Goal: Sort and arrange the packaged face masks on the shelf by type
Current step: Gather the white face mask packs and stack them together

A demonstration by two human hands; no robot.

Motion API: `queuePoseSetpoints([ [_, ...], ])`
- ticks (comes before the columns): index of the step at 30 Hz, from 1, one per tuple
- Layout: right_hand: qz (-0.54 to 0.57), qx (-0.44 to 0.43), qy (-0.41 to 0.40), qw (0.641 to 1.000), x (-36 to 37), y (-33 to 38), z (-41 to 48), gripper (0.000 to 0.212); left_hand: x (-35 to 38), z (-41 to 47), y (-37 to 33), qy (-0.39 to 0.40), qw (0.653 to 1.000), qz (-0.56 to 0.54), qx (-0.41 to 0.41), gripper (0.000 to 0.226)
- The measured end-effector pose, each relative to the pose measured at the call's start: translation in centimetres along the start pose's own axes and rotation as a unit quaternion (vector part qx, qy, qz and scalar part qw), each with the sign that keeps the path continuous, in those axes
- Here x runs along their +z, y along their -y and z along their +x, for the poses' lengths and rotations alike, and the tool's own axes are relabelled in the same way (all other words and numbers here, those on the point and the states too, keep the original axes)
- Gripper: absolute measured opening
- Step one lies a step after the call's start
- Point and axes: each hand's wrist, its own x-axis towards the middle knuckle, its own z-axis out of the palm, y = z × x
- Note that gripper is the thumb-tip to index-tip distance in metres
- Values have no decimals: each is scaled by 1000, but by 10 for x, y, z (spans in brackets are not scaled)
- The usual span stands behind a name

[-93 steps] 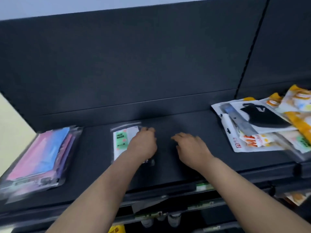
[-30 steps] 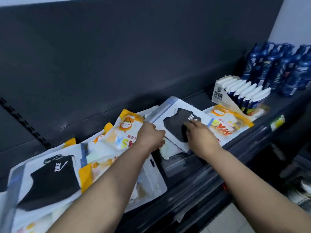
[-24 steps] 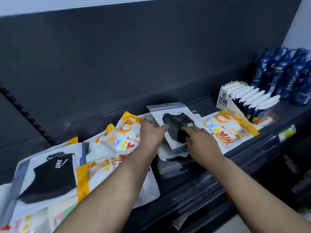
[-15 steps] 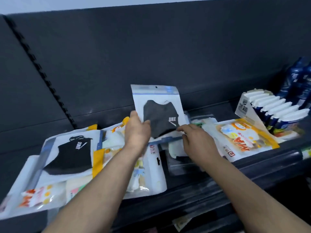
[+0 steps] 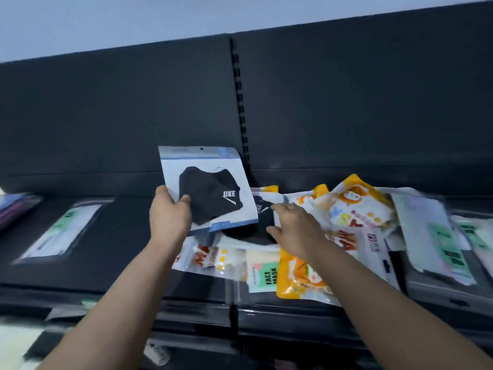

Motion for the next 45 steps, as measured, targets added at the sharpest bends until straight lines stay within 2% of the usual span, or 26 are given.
queuePoseSetpoints([
  [4,-41,0,82,996,15,27,16,49,-26,22,25,-6,1000,17,-9,8],
  [7,-139,23,44,989,19,49,23,53,-34,36,39,1,1000,8,-28,6],
  [10,-130,47,32,990,24,62,37,60,-42,51,48,13,999,13,-30,6],
  [12,-100,65,61,991,29,63,49,75,-51,63,55,28,999,23,-34,7],
  [15,-47,124,111,985,32,61,59,114,-67,82,70,69,995,54,-50,15],
  [18,-55,169,90,980,29,70,66,129,-83,101,89,90,989,113,-43,29],
  [20,-74,188,67,977,27,80,73,118,-91,112,97,88,982,163,-32,37],
  [22,-39,201,31,978,24,90,79,88,-97,122,104,95,973,209,-25,42],
  [26,128,251,-68,957,5,96,75,29,-103,145,120,110,964,242,-32,55],
  [29,302,260,-113,910,-9,103,65,8,-103,155,138,158,942,296,-33,52],
  [30,367,263,-110,885,-11,108,62,6,-101,154,143,178,930,320,-34,48],
  [32,457,269,-91,843,-6,122,59,14,-98,148,150,205,906,369,-39,44],
  [34,497,257,-66,826,8,137,63,27,-96,141,151,174,894,412,-13,44],
  [35,516,254,-61,816,17,146,66,32,-96,140,150,139,904,405,10,41],
  [36,539,255,-65,801,27,157,69,34,-99,139,147,97,926,363,23,37],
  [38,580,259,-104,765,47,181,75,32,-106,140,138,60,980,188,-13,41],
  [40,598,266,-135,744,68,206,79,30,-110,134,122,127,987,31,-96,63],
  [42,616,272,-136,727,85,225,84,30,-110,123,115,186,977,-2,-104,72],
  [43,611,271,-128,732,91,229,85,31,-109,121,117,183,978,-13,-95,70],
  [44,580,262,-120,762,95,230,85,33,-111,121,119,163,983,-19,-86,69],
  [45,499,237,-107,827,95,227,83,37,-113,126,123,141,987,-6,-77,69],
])
